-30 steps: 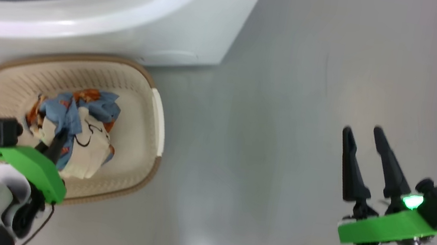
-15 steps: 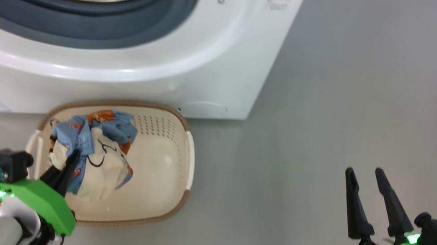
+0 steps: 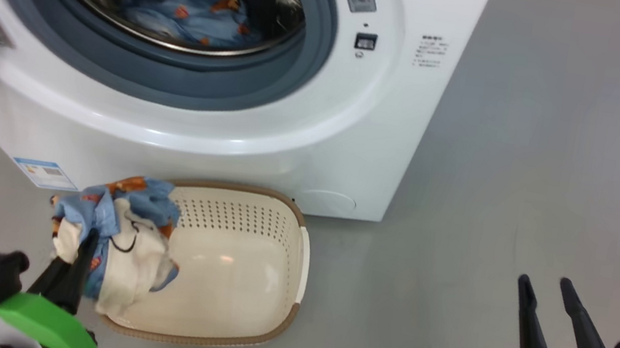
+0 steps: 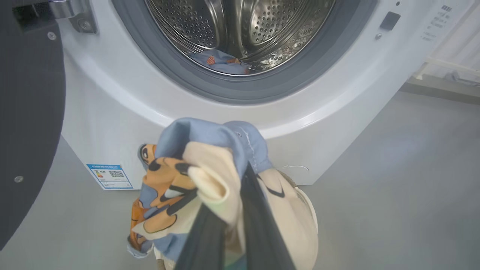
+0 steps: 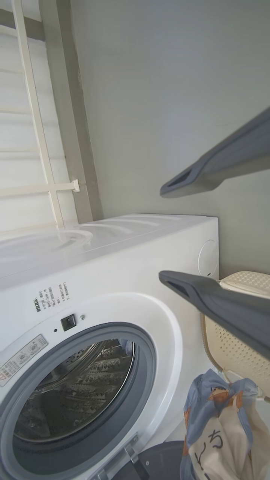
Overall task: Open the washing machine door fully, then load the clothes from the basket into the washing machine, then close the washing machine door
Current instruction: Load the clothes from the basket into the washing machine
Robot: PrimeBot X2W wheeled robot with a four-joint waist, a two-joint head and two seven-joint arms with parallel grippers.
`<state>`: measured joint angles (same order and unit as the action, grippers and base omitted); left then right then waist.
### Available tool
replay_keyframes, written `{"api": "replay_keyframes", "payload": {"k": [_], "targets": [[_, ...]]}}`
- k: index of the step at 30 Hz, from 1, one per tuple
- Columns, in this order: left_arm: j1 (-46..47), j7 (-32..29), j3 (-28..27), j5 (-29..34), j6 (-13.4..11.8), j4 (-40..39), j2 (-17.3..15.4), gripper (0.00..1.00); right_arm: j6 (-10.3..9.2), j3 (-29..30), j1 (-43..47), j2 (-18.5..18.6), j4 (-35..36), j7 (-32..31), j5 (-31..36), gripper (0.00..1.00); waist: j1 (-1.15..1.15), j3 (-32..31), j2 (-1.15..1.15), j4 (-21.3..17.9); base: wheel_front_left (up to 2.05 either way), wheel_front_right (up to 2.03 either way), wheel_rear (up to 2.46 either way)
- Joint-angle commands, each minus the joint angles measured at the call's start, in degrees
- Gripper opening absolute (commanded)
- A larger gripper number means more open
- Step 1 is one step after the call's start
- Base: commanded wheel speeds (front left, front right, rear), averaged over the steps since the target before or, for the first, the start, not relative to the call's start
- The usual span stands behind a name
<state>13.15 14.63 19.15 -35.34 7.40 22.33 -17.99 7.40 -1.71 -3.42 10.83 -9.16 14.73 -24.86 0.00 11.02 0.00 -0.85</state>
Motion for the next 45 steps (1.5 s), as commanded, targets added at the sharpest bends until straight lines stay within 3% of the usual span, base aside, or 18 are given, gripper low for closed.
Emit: {"api": "replay_keyframes", "payload": {"k": [1,22,45], "targets": [[-0.9,0.4,-3.8,1.7,0.1,-3.0,-0.9,0.0,0.09,-0.6,1.0,1.0,1.5,0.3,-0.5,1.0,0.0,-1.9,0.0,1.4,0.0,0.0,0.0],[-13.9,0.4,-12.2,7.1,0.1,-17.1,1.4,0.0,0.09,3.1,6.9,1.0,2.7,0.3,-0.6,1.0,0.0,-6.3,0.0,3.0,0.0,0.0,0.0],[-12.0,0.4,-13.3,7.2,0.1,-19.2,3.2,0.0,0.09,3.1,5.1,-0.1,3.4,0.3,-0.2,1.0,0.0,-2.3,0.0,1.6,0.0,0.0,0.0]]}}
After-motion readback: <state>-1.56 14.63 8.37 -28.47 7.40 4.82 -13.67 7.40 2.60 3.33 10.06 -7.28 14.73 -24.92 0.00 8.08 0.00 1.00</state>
